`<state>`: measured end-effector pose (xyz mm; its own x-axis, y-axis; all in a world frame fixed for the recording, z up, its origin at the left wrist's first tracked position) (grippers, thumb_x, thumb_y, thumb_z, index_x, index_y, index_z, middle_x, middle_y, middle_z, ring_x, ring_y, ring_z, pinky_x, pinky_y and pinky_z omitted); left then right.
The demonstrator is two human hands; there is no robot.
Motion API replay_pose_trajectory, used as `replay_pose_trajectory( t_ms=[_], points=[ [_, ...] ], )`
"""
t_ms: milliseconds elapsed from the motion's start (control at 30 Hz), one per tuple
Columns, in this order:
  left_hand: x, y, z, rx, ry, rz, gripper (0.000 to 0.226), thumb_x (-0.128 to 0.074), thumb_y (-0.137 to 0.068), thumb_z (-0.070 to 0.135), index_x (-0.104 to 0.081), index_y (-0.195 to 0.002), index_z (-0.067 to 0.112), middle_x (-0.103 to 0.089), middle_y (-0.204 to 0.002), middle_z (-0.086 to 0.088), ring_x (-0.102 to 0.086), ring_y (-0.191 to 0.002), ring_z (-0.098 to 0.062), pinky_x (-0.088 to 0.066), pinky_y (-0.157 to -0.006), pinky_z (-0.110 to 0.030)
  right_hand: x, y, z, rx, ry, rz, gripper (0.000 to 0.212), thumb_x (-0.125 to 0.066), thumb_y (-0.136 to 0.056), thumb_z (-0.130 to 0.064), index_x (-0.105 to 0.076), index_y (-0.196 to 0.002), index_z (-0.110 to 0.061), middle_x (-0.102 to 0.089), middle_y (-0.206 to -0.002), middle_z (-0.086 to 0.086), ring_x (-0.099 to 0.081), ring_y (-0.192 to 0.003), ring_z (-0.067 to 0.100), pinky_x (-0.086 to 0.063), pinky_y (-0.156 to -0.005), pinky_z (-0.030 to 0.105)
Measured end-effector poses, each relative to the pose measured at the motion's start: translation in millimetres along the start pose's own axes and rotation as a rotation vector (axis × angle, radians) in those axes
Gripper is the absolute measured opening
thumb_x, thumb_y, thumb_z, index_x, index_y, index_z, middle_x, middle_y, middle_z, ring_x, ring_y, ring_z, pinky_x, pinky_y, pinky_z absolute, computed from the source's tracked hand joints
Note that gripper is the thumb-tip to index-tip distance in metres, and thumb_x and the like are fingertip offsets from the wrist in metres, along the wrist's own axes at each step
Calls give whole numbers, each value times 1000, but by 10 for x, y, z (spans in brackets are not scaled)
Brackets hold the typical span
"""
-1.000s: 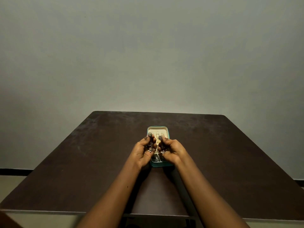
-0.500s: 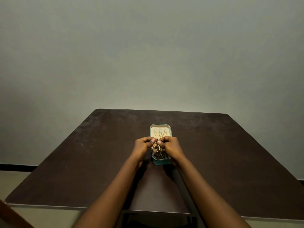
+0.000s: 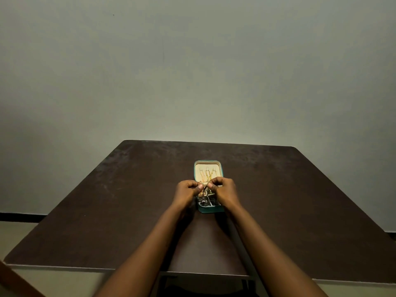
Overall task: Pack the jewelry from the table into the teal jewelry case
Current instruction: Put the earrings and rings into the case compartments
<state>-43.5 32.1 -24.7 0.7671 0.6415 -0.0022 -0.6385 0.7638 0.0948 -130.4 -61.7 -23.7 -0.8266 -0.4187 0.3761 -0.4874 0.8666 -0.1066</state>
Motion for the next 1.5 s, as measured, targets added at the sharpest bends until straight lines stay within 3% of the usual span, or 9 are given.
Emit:
replay_pose_trajectory(
  t_ms=[200,300,533,700,867,967,1033,1367,1500],
  points=[
    [-47,46,155,-83,20,-10,11,-47,-92,-8,-57,-94,-3,-54,-68,-7,-54,-38,7,-39,-39,-7,35,-17,-125,48,-22,-3,23,-65,-82,-3,-61,-66,-19,-64,-72,0,-59,-75,15,-51,-77,35],
    [-6,9,94,-56,-21,8,12,-50,-91,-6,-61,-96,-6,-55,-68,-6,-53,-38,8,-39,-40,-6,24,-14,-113,36,-8,-10,12,-67,-81,-3,-67,-73,-12,-65,-76,4,-60,-75,15,-51,-74,32],
    [41,-37,-77,6,-68,20,25,-52,-91,-3,-56,-68,4,-55,-63,-7,-53,-36,5,-41,-38,-10,-12,32,1,-4,14,-24,7,-66,-81,-2,-70,-87,-1,-67,-85,7,-60,-81,15,-43,-71,22],
    [72,-77,-109,-17,-157,37,26,-55,-90,-2,-57,-65,6,-55,-62,-5,-51,-53,-8,-40,-41,-8,31,69,-7,13,65,1,8,-67,-82,-3,-71,-88,-1,-72,-94,13,-59,-80,12,-41,-69,18],
    [87,-145,-139,-57,-332,67,27,-61,-85,-3,-58,-59,5,-53,-59,-2,-52,-52,-5,-35,-40,-8,64,105,-21,52,215,2,14,-68,-82,-7,-73,-95,-4,-71,-100,12,-56,-81,8,-34,-62,11],
    [125,-186,-146,-101,-512,108,7,-71,-78,5,-72,-77,-2,-55,-83,0,-53,-80,-14,-40,-60,-17,52,123,3,56,256,-3,15,-69,-81,-9,-73,-95,-6,-72,-99,12,-56,-79,8,-40,-67,18],
    [140,-198,-166,-107,-565,125,12,-74,-75,7,-74,-86,2,-52,-97,1,-51,-90,-12,-39,-73,-19,34,138,18,54,275,-15,14,-70,-80,-9,-73,-93,-5,-72,-97,13,-57,-78,9,-44,-68,21],
    [157,-178,-147,-114,-554,130,23,-74,-71,0,-74,-95,2,-53,-100,-1,-53,-94,-14,-44,-83,-22,-2,160,62,68,337,-48,15,-74,-73,-1,-74,-87,-7,-72,-96,10,-66,-86,16,-46,-69,20],
    [145,-167,-159,-110,-562,96,21,-72,-71,-3,-75,-90,4,-64,-92,-3,-58,-87,-13,-44,-68,-17,-40,172,51,117,409,-64,15,-73,-74,-5,-74,-89,-5,-67,-102,11,-64,-94,20,-43,-73,19]
  ],
)
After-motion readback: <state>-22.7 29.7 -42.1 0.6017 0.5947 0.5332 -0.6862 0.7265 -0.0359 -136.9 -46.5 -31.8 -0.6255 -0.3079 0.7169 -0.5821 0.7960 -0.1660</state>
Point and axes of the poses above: each hand's wrist, its own y-axis away from the middle knuckle, its own x-axis out of the back of the hand, z = x × y, the point moved 6 cm from there along -y, towards the middle knuckle
